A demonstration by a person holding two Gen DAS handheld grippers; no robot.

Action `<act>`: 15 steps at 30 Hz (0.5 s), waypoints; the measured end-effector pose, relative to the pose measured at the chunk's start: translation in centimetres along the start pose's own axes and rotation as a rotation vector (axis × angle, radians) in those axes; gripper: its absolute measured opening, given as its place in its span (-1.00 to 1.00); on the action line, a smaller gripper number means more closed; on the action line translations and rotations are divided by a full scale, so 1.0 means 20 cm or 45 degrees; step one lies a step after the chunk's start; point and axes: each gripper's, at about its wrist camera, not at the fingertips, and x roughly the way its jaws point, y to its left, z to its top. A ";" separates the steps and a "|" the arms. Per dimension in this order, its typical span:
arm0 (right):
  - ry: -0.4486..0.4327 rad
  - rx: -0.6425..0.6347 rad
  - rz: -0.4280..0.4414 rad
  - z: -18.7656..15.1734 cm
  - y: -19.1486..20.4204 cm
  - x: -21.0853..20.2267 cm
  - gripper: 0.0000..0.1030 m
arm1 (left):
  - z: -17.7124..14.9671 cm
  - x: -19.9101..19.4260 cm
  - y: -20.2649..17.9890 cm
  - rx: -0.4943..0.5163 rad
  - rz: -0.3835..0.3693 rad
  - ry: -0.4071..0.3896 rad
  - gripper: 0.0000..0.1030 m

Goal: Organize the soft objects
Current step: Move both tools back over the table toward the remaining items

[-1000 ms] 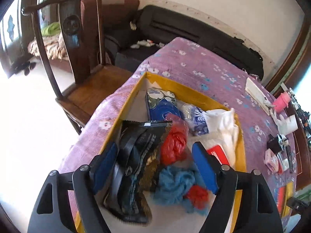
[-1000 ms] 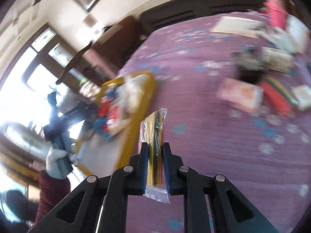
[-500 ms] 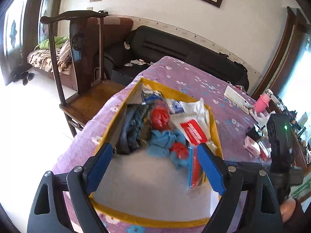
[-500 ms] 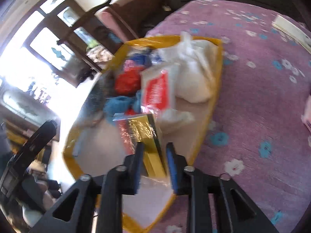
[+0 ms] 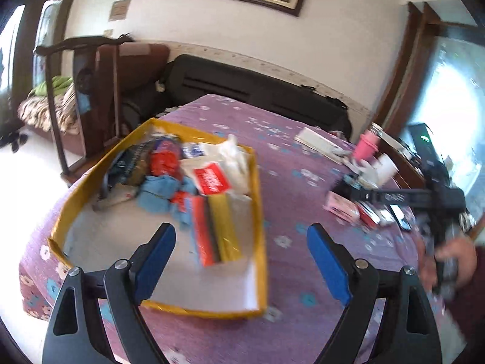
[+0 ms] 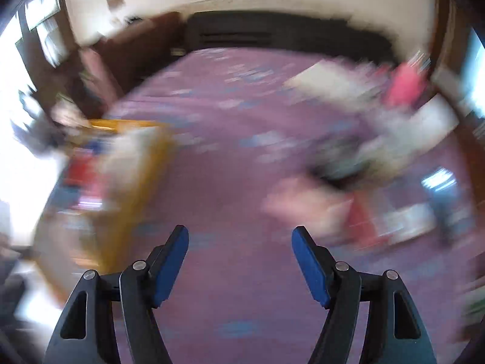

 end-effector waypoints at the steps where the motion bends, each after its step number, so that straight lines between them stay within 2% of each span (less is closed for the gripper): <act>1: 0.008 -0.031 -0.105 0.00 -0.03 0.00 0.45 | -0.01 -0.02 -0.04 0.043 -0.001 -0.012 0.75; 2: 0.019 -0.041 -0.170 -0.01 -0.07 -0.02 0.46 | 0.00 -0.03 -0.08 0.082 0.001 -0.032 0.80; 3: 0.024 -0.014 -0.190 -0.04 -0.12 -0.04 0.47 | 0.00 -0.04 -0.09 0.105 0.000 -0.052 0.86; 5: 0.008 0.124 -0.104 -0.15 -0.23 -0.12 0.63 | 0.05 -0.05 -0.14 0.143 -0.052 -0.116 0.92; 7: -0.030 0.224 -0.048 -0.28 -0.30 -0.20 0.68 | 0.11 -0.06 -0.16 0.142 -0.131 -0.151 1.00; 8: -0.066 0.264 -0.039 -0.36 -0.34 -0.25 0.78 | 0.14 -0.06 -0.17 0.133 -0.168 -0.175 1.00; 10: -0.116 0.355 -0.104 -0.50 -0.39 -0.35 1.00 | 0.19 -0.04 -0.19 0.112 -0.240 -0.197 1.00; 12: -0.189 0.446 -0.172 -0.65 -0.47 -0.44 1.00 | 0.20 0.02 -0.23 0.117 -0.307 -0.148 1.00; 14: -0.218 0.524 -0.233 -0.72 -0.54 -0.47 1.00 | 0.17 0.14 -0.31 0.150 -0.370 0.010 1.00; 15: -0.219 0.582 -0.229 -0.75 -0.61 -0.46 1.00 | 0.15 0.19 -0.34 0.165 -0.391 0.071 1.00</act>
